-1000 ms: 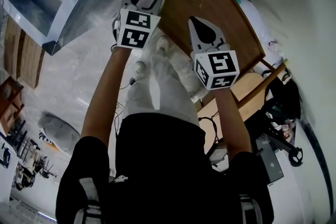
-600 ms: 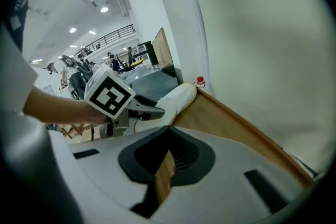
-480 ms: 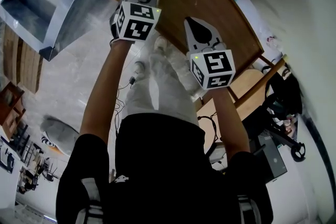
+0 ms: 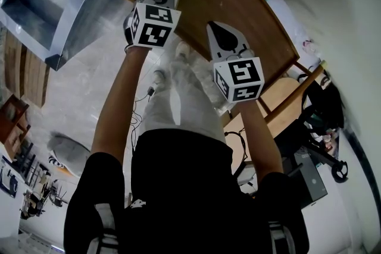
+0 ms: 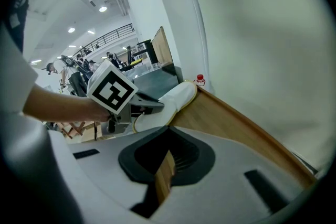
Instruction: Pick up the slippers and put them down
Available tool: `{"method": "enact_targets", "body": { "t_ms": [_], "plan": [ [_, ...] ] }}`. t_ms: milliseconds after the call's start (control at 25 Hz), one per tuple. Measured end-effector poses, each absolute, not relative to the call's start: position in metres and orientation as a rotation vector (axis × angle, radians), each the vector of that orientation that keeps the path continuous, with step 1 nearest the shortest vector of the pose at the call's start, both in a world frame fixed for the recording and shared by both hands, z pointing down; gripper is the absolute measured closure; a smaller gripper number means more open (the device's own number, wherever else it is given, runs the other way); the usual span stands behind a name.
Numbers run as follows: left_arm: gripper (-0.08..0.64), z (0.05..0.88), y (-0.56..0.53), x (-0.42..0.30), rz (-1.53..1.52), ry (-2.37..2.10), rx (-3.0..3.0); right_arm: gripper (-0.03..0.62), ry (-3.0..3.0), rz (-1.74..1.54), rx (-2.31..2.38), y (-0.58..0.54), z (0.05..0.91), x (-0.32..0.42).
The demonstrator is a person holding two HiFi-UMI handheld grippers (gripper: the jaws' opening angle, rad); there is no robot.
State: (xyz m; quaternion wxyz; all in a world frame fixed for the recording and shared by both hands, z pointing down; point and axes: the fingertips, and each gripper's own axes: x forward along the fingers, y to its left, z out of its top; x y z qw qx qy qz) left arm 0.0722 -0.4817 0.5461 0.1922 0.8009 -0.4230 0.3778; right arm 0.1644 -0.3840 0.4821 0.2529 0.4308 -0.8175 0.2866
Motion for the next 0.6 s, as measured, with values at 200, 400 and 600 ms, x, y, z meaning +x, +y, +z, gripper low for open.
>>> {"method": "enact_targets", "body": {
  "t_ms": [200, 400, 600],
  "plan": [
    [0.548, 0.542, -0.478, 0.070, 1.046, -1.186, 2.273, 0.594, -2.221, 0.778, 1.167, -0.380, 0.482, 0.164],
    [0.548, 0.533, -0.474, 0.068, 1.016, -1.190, 2.291, 0.594, -2.218, 0.775, 1.166, -0.375, 0.479, 0.164],
    [0.548, 0.524, -0.471, 0.065, 0.975, -1.200, 2.299, 0.594, -2.219, 0.765, 1.179, -0.373, 0.473, 0.163]
  ]
}}
